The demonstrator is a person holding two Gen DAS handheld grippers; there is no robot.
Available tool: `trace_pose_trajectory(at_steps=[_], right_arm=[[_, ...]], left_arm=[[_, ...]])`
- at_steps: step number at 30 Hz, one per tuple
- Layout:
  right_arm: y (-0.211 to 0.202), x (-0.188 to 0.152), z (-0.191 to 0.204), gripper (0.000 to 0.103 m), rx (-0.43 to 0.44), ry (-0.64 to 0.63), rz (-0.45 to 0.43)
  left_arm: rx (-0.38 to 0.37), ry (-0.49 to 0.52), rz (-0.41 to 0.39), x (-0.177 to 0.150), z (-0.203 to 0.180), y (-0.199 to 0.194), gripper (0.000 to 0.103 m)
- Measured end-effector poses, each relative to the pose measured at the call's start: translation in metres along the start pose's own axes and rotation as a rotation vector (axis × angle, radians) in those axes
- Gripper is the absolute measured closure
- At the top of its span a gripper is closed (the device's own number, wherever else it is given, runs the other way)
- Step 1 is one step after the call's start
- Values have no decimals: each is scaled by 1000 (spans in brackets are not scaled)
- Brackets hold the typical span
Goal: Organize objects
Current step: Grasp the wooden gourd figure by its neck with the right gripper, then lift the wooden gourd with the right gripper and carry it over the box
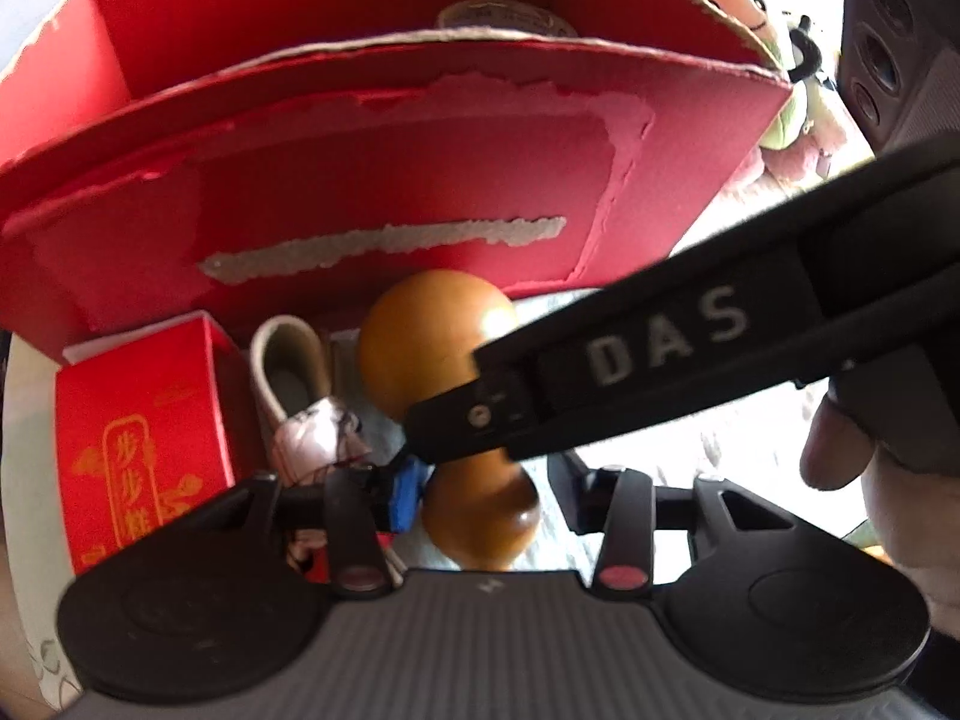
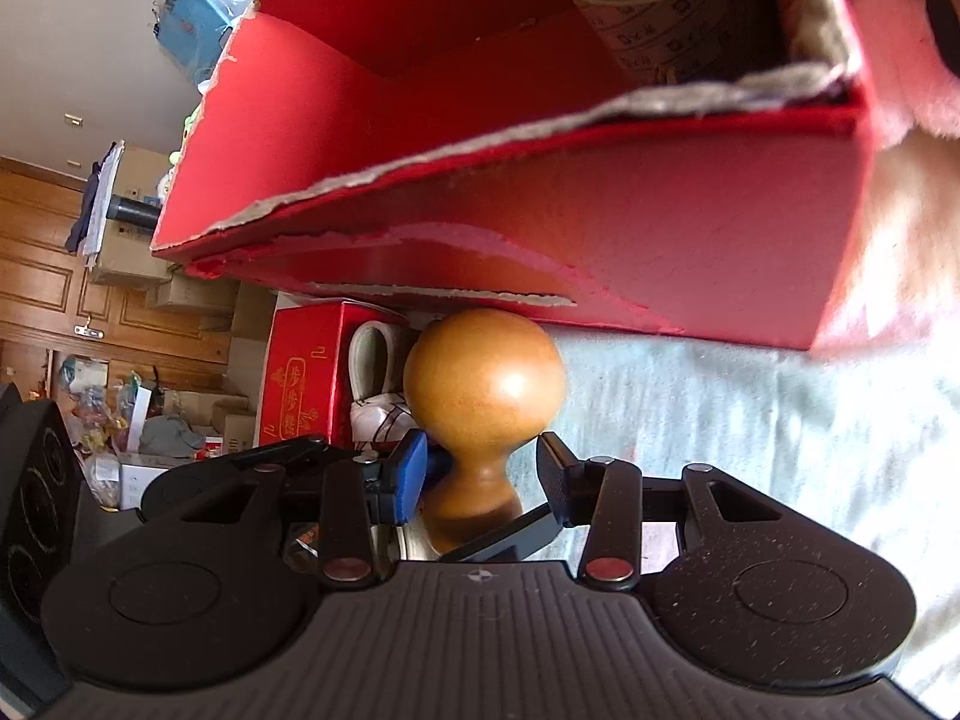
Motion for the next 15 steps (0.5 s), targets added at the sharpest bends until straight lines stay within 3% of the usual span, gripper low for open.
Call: trace_pose_trajectory(at_steps=[8,15], right_arm=[[-5,-1,-3,60,7,21,1],[-22,-7,-14,69,23,65,-8]], left_arm=[[-14,29,5,0,-2,-1,63],[-54,107,5,5,-25,-9,63]])
Point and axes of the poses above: each gripper's, at about its wrist camera, not at the fingertips, and y roughly the way its jaws point, z to its left, x to its top, the point moved 10 cm from there along y, roughly the way its jaws point, and after that the axes turned 5 degrees about y, right-handed, at the moved point
